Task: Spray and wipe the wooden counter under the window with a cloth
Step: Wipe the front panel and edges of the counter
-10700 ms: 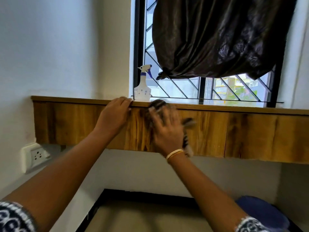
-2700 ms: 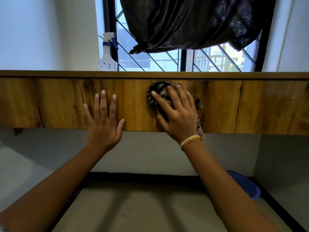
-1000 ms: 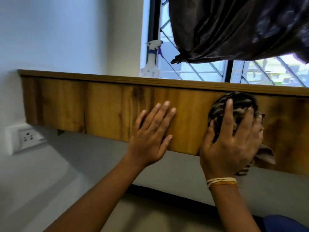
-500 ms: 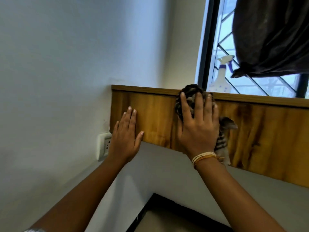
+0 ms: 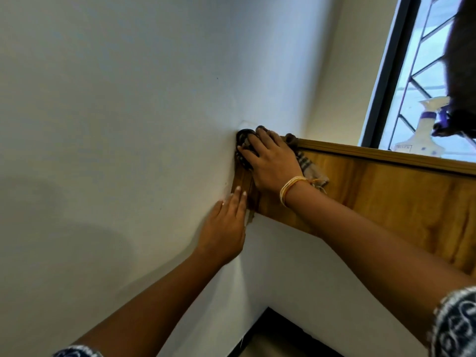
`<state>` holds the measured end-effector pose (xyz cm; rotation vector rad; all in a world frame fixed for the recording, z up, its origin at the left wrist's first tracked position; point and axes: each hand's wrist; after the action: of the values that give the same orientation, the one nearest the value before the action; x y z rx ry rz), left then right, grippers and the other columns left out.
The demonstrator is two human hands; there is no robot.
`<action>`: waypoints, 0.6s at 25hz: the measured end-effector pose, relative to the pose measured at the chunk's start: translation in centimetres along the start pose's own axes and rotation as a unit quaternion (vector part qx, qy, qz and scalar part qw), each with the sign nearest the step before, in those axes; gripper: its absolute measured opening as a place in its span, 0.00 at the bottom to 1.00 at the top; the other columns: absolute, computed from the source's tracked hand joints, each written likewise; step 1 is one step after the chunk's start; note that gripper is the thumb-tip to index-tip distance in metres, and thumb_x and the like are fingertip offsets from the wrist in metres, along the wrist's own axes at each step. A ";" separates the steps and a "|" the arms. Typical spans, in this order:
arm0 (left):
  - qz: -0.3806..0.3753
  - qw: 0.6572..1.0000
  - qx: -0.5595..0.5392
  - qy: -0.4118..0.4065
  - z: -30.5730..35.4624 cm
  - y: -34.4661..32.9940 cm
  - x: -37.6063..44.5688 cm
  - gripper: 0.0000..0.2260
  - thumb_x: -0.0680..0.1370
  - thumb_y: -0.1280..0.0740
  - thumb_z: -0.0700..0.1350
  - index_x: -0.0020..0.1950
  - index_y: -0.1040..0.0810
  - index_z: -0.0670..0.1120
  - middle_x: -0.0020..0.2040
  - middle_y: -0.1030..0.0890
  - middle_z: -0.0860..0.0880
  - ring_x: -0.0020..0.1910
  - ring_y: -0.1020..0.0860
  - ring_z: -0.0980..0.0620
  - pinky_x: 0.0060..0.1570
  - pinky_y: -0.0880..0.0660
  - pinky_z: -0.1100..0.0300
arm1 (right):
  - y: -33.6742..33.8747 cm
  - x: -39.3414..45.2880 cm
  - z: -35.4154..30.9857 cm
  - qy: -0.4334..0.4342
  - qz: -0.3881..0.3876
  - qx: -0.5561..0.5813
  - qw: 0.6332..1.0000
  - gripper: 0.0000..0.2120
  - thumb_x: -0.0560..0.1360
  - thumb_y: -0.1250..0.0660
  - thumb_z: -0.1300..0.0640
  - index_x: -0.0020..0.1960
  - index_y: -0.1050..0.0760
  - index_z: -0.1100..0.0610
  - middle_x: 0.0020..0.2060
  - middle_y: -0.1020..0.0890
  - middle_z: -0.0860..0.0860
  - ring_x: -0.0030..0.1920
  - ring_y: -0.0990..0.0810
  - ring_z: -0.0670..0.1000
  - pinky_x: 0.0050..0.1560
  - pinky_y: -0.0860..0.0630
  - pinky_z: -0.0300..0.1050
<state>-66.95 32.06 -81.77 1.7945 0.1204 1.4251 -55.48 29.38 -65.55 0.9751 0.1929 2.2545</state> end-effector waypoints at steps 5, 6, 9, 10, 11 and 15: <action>-0.019 0.993 0.115 -0.021 -1.4 -0.8 -3.3 0.27 0.82 0.53 0.49 0.78 0.55 0.38 0.79 0.53 0.39 0.78 0.56 0.42 0.71 0.68 0.49 | -1.4 -3.8 -2.7 0.120 -0.034 0.022 0.992 0.23 0.80 0.46 0.50 0.75 0.35 0.51 0.73 0.32 0.58 0.75 0.38 0.61 0.75 0.44 0.57; -0.028 0.991 0.124 -0.030 -1.6 -0.8 -3.7 0.26 0.83 0.53 0.48 0.77 0.54 0.38 0.79 0.52 0.39 0.78 0.56 0.42 0.71 0.67 0.49 | -1.5 -4.4 -3.2 0.154 -0.063 0.017 0.986 0.23 0.81 0.46 0.51 0.76 0.36 0.50 0.74 0.33 0.57 0.75 0.39 0.60 0.75 0.44 0.57; -0.049 0.986 0.150 -0.052 -1.8 -0.6 -3.8 0.26 0.83 0.52 0.47 0.77 0.54 0.38 0.79 0.52 0.38 0.78 0.55 0.42 0.74 0.60 0.48 | -0.2 -3.0 -1.7 0.181 -0.069 0.020 0.981 0.23 0.82 0.45 0.52 0.76 0.39 0.47 0.75 0.34 0.54 0.76 0.40 0.59 0.74 0.41 0.63; -0.053 0.986 0.151 -0.051 -1.8 -0.6 -3.7 0.26 0.83 0.52 0.48 0.77 0.55 0.38 0.79 0.53 0.38 0.78 0.55 0.42 0.75 0.58 0.48 | 0.3 -2.0 -0.5 0.150 -0.042 0.024 0.988 0.23 0.82 0.45 0.53 0.76 0.38 0.48 0.74 0.33 0.56 0.76 0.39 0.61 0.72 0.40 0.64; -0.046 0.987 0.149 -0.047 -1.9 -0.9 -3.7 0.26 0.83 0.52 0.48 0.78 0.56 0.38 0.79 0.53 0.38 0.78 0.55 0.41 0.75 0.57 0.48 | 0.8 -1.1 1.0 0.108 -0.007 0.016 0.994 0.23 0.81 0.44 0.53 0.76 0.36 0.51 0.73 0.31 0.58 0.75 0.37 0.63 0.72 0.38 0.64; -0.056 0.985 0.158 -0.044 -1.7 -1.4 -4.0 0.27 0.83 0.51 0.48 0.78 0.56 0.39 0.79 0.54 0.38 0.78 0.56 0.41 0.75 0.57 0.48 | -0.3 -1.7 1.6 0.075 0.027 -0.022 0.997 0.25 0.79 0.41 0.49 0.75 0.35 0.53 0.71 0.31 0.60 0.73 0.36 0.65 0.72 0.40 0.61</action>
<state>-69.25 31.75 -85.73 2.0694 0.4146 1.2995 -53.39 28.41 -65.56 0.7964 0.1835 2.3726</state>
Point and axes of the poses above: each hand's wrist, its own x-axis towards the middle knuckle, its own y-axis out of the back of the hand, z = x × y
